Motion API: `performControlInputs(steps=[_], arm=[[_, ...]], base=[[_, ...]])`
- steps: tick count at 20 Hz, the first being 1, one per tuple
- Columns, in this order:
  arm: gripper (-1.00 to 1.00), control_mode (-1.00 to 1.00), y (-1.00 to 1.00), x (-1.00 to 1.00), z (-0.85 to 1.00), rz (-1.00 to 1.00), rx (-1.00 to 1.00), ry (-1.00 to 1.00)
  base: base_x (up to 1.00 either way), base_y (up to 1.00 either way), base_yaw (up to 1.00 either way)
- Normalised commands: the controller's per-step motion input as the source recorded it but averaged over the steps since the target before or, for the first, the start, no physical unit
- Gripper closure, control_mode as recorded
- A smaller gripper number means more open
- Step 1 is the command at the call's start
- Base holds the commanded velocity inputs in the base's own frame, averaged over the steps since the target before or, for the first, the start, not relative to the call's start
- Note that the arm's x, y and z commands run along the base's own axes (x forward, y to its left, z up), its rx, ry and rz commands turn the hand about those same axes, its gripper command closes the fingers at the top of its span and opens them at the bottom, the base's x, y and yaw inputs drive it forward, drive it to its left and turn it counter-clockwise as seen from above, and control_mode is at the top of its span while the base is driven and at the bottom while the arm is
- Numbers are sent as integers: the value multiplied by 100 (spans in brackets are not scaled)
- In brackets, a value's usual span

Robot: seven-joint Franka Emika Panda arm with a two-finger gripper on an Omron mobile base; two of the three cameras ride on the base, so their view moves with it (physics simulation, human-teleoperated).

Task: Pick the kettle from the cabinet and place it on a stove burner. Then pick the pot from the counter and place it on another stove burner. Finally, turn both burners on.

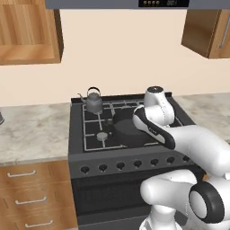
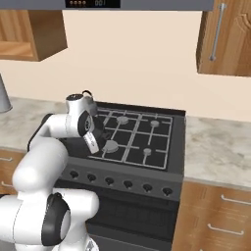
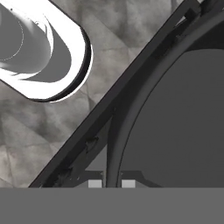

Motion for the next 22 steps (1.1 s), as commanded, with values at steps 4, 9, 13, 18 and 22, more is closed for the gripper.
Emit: performControlInputs(steps=[4,9,13,18,22], arm=[[100,100,0,0,0,0,0,0],[100,100,0,0,0,0,0,0],[100,100,0,0,0,0,0,0],[100,100,0,0,0,0,0,0],[100,100,0,0,0,0,0,0]], base=[[34,-24,20],[32,-27,20],[24,-40,20],[28,-37,19],[34,-30,19]])
